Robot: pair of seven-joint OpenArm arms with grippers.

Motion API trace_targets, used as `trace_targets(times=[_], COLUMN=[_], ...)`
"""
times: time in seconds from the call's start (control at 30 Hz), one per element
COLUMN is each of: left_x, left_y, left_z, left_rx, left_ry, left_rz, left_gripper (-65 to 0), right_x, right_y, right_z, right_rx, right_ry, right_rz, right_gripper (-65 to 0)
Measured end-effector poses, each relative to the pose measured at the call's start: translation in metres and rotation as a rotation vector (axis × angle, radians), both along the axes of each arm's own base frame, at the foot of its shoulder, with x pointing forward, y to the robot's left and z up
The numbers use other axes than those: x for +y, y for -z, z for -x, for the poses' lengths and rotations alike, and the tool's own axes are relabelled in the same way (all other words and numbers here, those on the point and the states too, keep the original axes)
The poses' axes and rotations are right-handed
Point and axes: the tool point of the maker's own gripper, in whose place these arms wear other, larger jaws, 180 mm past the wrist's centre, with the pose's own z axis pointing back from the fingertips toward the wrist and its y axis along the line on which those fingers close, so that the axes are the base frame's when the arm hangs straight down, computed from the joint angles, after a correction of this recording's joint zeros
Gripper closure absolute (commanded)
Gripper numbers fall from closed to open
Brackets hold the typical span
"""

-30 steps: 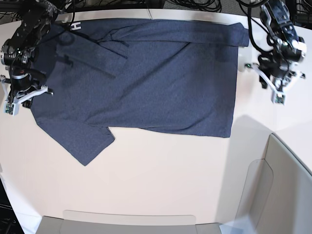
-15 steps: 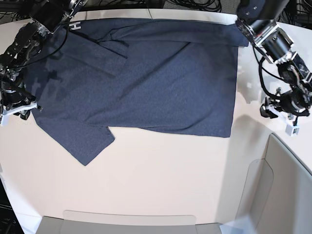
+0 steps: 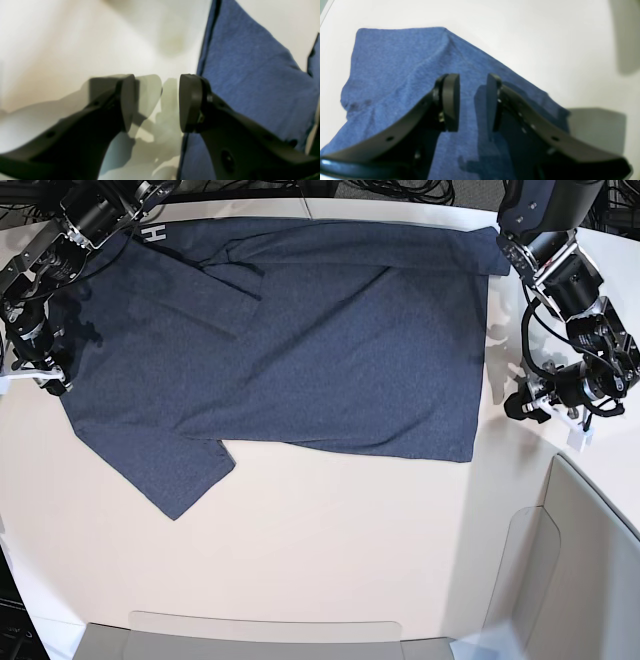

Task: Layout the t-shirt on the table in an organized manner, then fold the t-shirt properly
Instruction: 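Grasp both hem corners with the left and right grippers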

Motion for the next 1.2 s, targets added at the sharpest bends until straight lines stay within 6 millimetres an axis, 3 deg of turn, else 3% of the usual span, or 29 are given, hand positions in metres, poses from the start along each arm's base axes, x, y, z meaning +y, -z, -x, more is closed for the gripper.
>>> trace_targets(times=[0.13, 0.33, 0.67, 0.87, 1.2], left_x=[-0.012, -0.028, -0.076, -0.080, -0.080], left_y=[-0.001, 0.008, 0.010, 0.009, 0.015], left_z=[-0.022, -0.027, -0.041, -0.042, -0.036], left_rx=[-0.048, -0.041, -0.079, -0.086, -0.066], left_ry=[-0.002, 0.011, 0.032, 0.032, 0.035], left_rz=[0.033, 0.089, 0.183, 0.195, 0.191], left_gripper=[-28.1, -28.1, -28.1, -27.8, -7.8], right_x=[-0.002, -0.002, -0.001, 0.005, 0.007], right_y=[0.004, 0.004, 0.007, 0.011, 0.013], right_z=[0.007, 0.007, 0.011, 0.017, 0.020], right_rx=[0.014, 0.012, 0.017, 0.001, -0.001], right_ry=[0.002, 0.004, 0.004, -0.004, -0.006], right_rz=[0.005, 0.002, -0.002, -0.041, -0.054], right_gripper=[-18.6, -18.6, -18.6, -18.6, -18.6])
